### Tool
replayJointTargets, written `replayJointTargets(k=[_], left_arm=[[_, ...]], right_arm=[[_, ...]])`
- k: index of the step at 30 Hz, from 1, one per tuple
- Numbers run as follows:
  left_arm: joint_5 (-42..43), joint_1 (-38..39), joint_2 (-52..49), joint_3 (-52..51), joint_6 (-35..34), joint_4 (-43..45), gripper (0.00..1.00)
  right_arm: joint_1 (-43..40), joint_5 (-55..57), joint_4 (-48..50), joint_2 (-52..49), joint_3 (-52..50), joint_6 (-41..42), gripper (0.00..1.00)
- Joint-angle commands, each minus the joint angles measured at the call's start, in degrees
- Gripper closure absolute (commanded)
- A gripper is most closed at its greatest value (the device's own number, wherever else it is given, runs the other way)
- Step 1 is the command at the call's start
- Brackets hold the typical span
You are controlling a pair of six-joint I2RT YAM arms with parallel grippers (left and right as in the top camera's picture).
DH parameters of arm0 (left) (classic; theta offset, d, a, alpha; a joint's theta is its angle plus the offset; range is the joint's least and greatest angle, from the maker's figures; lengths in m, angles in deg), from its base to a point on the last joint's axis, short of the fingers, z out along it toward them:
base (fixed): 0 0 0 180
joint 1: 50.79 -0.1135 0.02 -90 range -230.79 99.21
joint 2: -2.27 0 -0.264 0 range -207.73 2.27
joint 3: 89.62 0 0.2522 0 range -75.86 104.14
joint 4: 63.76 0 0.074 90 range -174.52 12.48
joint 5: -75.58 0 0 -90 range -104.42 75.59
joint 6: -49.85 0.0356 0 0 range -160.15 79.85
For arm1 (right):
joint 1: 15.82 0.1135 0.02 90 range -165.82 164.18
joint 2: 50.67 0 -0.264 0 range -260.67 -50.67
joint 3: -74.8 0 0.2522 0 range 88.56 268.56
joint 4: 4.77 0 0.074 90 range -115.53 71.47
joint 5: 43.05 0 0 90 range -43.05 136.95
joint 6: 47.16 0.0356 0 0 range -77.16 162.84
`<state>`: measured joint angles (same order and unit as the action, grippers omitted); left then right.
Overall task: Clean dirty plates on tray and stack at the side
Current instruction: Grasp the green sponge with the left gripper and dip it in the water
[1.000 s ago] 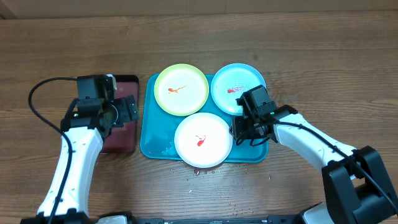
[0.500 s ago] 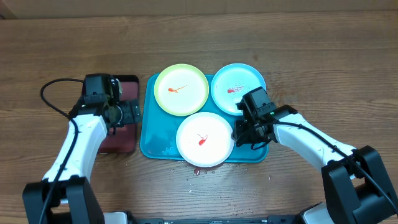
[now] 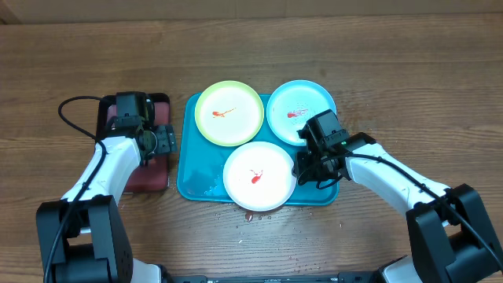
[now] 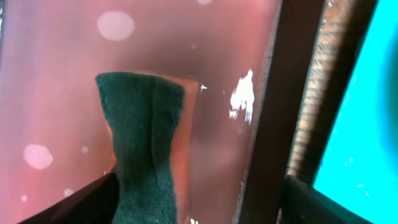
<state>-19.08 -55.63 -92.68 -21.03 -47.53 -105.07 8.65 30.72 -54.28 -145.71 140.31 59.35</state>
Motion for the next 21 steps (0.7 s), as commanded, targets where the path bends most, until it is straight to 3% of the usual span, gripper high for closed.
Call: replayJointTargets(k=[1, 6, 12, 15, 21], left_arm=[[-4.94, -0.02, -0.92, 1.38, -0.39, 0.92, 0.27], [-0.68, -0.02, -0.44, 2.25, 0.5, 0.96, 0.15], [0.63, -0.28, 2.45, 3.78, 2.01, 0.26, 0.19], [-3.76, -1.62, 3.91, 4.0, -1.25, -1.86, 0.22], [-4.07, -5.11, 3.87, 3.96, -6.16, -4.72, 0.28]], right_arm=[[0.35, -0.35, 0.31, -0.35, 0.72, 0.0, 0.73], [0.35, -0.35, 0.42, -0.35, 0.72, 0.0, 0.73], [0.35, -0.33, 0.5, -0.35, 0.72, 0.0, 0.73], [0.33, -0.33, 0.52, -0.35, 0.72, 0.0, 0.73], [0.33, -0.33, 0.52, -0.35, 0.72, 0.0, 0.73]])
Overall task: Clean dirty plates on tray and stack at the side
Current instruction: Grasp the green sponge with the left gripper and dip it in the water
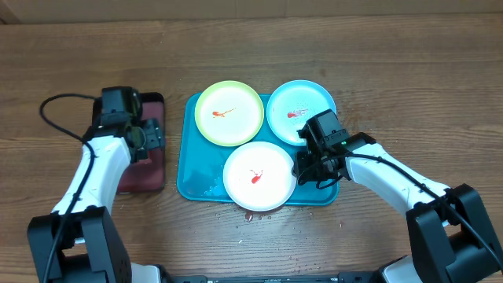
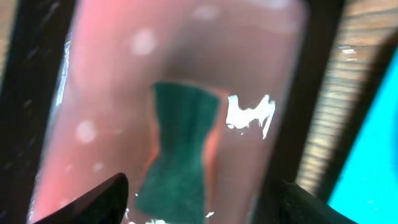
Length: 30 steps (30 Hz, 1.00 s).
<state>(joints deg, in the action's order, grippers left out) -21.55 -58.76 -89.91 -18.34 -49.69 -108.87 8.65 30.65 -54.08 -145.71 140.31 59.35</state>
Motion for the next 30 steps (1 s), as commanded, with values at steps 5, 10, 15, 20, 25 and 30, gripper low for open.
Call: replayJointTargets(k=[5, 10, 15, 20, 25, 30], left_arm=[[-1.66, -2.89, 0.02, 0.52, -4.44, -1.07, 0.31], [0.13, -2.89, -3.3, -0.04, -0.52, 1.44, 0.35], [1.18, -2.91, -6.34, -0.04, 0.37, 3.63, 0.46], [2.84, -2.89, -9.16, -0.04, 0.35, 4.94, 0.55], [5.6, -2.84, -12.33, -0.04, 0.37, 4.96, 0.96], [8.61, -2.21, -13.11, -0.02, 1.16, 4.85, 0.96]], right_arm=[[0.33, -0.31, 0.31, -0.35, 0.72, 0.02, 0.74], [0.33, -0.28, 0.22, -0.35, 0.72, 0.02, 0.74], [0.33, -0.28, 0.09, -0.35, 0.72, 0.02, 0.74], [0.33, -0.28, 0.09, -0.35, 0.72, 0.02, 0.75], [0.33, -0.31, 0.09, -0.35, 0.72, 0.02, 0.75], [0.33, -0.28, 0.09, -0.35, 0.72, 0.02, 0.78]])
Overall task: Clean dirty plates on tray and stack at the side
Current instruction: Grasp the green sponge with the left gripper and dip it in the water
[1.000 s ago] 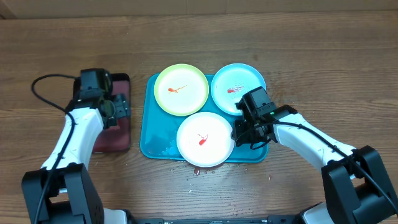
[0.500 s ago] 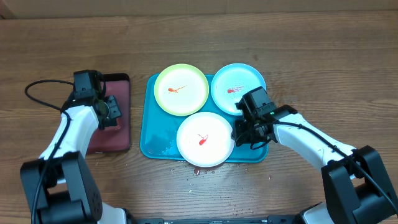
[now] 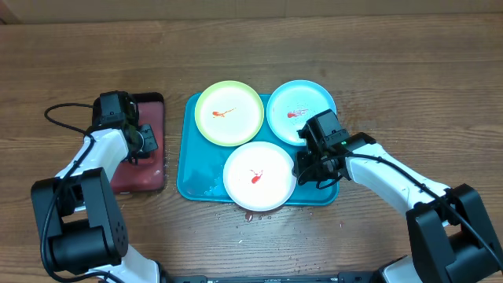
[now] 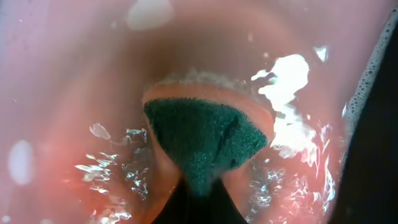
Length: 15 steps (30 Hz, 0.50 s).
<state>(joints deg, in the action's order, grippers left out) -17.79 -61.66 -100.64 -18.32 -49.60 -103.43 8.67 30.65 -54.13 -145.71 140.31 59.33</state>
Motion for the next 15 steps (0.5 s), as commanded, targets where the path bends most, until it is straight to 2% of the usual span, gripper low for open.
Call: replayJointTargets(k=[1, 7, 15], left_arm=[[4.98, 0.94, -2.32, -0.04, 1.66, -0.46, 0.96], [6.62, 3.78, -2.27, 0.02, 5.88, -0.44, 0.96], [7.98, 5.77, -2.27, 0.07, 6.08, -0.68, 0.96]], right_arm=[[0.31, -0.28, 0.13, -0.35, 0.72, 0.04, 0.78], [0.31, -0.28, 0.13, -0.35, 0.72, 0.04, 0.78], [0.31, -0.28, 0.13, -0.35, 0.72, 0.02, 0.78]])
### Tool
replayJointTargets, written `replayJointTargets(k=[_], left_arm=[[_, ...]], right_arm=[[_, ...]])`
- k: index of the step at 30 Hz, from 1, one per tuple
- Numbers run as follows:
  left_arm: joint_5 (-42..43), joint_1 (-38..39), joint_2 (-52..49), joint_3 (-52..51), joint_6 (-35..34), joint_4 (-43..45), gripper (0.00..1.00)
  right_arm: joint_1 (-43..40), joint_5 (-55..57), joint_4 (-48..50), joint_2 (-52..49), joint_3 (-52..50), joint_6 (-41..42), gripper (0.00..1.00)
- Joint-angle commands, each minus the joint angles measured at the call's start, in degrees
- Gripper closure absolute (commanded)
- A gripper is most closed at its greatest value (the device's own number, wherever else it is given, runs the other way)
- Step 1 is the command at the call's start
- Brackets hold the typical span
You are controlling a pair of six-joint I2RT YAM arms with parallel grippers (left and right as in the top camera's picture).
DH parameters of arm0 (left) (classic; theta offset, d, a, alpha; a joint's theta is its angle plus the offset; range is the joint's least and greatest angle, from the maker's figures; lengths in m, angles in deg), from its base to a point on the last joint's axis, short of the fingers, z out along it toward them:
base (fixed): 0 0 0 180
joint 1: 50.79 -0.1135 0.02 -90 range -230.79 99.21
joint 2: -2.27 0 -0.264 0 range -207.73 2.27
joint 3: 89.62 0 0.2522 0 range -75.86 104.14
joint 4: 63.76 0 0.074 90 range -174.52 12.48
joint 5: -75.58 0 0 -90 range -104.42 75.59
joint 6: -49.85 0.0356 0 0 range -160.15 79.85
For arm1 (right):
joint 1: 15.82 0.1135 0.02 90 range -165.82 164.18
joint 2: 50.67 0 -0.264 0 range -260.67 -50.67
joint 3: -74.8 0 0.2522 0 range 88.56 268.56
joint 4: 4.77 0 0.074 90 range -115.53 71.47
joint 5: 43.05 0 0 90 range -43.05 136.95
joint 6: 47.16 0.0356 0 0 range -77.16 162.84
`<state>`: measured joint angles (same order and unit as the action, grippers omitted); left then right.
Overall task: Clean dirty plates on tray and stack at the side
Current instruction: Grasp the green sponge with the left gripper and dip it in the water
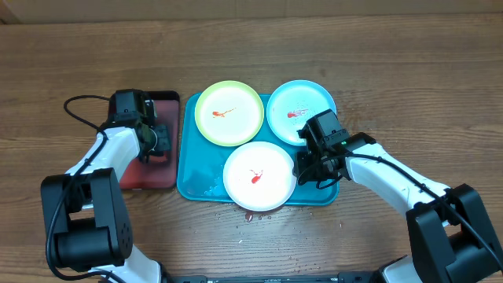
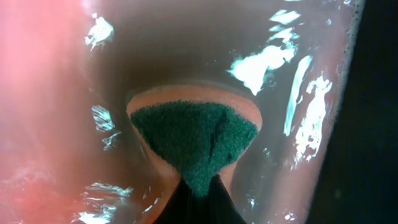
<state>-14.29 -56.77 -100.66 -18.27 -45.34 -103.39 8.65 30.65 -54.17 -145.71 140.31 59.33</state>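
Three stained plates lie on the teal tray (image 1: pixel 187 185): a green plate (image 1: pixel 229 113), a blue plate (image 1: pixel 301 110) and a white plate (image 1: pixel 259 175), each with a red smear. My left gripper (image 1: pixel 154 140) (image 2: pixel 198 188) is shut on a green-and-orange sponge (image 2: pixel 193 138), pinched to a wedge and dipped in the water of the dark red tub (image 1: pixel 149 174). My right gripper (image 1: pixel 313 168) sits low at the white plate's right rim, above the tray; its jaws are hidden under the wrist.
The tub (image 2: pixel 50 93) stands just left of the tray, almost touching it. Water glints around the sponge. A red drip (image 1: pixel 248 217) marks the wooden table (image 1: pixel 377 63) in front of the tray. A black cable loops left of the tub.
The tub now stands further right, close against the tray, and my left gripper with the sponge has shifted right with it. The sponge is still pinched in the water. The right arm is unchanged.
My left gripper held the sponge over the tub, fingers wide around it. Then it stood further left and higher over the tub. Later the sponge was squeezed to a wedge in the water. Now tub and gripper are nearer the tray. The plates and right arm never moved.
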Motion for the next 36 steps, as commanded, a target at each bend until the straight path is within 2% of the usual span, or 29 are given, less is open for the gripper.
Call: replayJointTargets(k=[1, 10, 20, 36], left_arm=[[4.44, 0.87, -2.25, 0.02, 1.79, -0.87, 0.96], [3.8, 0.74, -1.01, 2.43, 1.53, -4.17, 0.96], [-0.7, 0.74, 7.3, 3.06, -0.9, -6.12, 0.96], [-2.34, 0.74, 16.87, 2.86, -10.99, -8.66, 0.96]], right_arm=[[0.33, -0.26, 0.17, -0.35, 0.72, 0.02, 0.78], [0.33, -0.26, 0.17, -0.35, 0.72, 0.02, 0.78], [0.33, -0.24, 0.28, -0.35, 0.72, 0.0, 0.78], [0.33, 2.12, 0.44, -0.35, 0.72, -0.39, 0.78]])
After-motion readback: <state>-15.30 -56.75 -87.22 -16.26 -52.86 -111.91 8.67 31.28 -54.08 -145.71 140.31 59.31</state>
